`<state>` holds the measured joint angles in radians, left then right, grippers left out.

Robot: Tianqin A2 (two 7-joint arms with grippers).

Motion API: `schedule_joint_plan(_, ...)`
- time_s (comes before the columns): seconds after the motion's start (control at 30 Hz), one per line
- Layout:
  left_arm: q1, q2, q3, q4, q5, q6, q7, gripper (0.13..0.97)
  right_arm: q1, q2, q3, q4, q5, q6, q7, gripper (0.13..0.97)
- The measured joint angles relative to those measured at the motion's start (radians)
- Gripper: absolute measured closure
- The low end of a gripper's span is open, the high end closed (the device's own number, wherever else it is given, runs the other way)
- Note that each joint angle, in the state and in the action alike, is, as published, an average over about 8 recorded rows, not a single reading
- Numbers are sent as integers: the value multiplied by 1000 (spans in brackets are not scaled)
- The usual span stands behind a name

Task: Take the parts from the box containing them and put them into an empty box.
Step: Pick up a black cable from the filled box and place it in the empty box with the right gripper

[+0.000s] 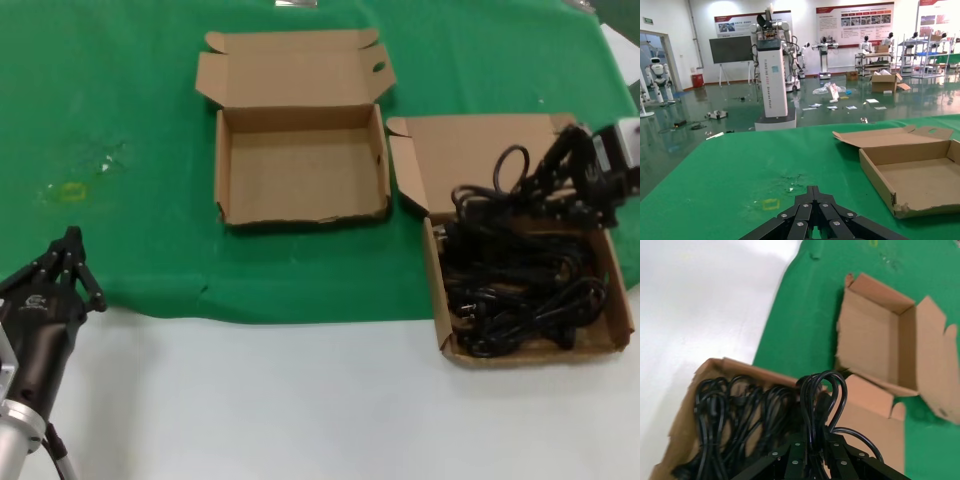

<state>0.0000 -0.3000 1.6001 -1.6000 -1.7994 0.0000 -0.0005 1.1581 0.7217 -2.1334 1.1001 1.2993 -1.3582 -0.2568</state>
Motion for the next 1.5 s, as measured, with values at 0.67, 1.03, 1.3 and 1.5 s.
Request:
schedule_joint_plan(0.67, 0, 0, 0, 0, 0, 0, 0, 953, 150, -230, -41, -164, -27, 88, -21, 902)
schedule_joint_plan(1.03, 0, 0, 0, 0, 0, 0, 0, 953, 251, -452, -39, -572, -1, 229, -221, 903)
schedule_joint_plan(1.3, 0, 0, 0, 0, 0, 0, 0, 953, 342, -598, -3, -891, 33, 318, -387, 904)
schedule_joint_plan(1.5, 0, 0, 0, 0, 0, 0, 0, 953, 368, -670, 20, -1015, 47, 379, -448, 904)
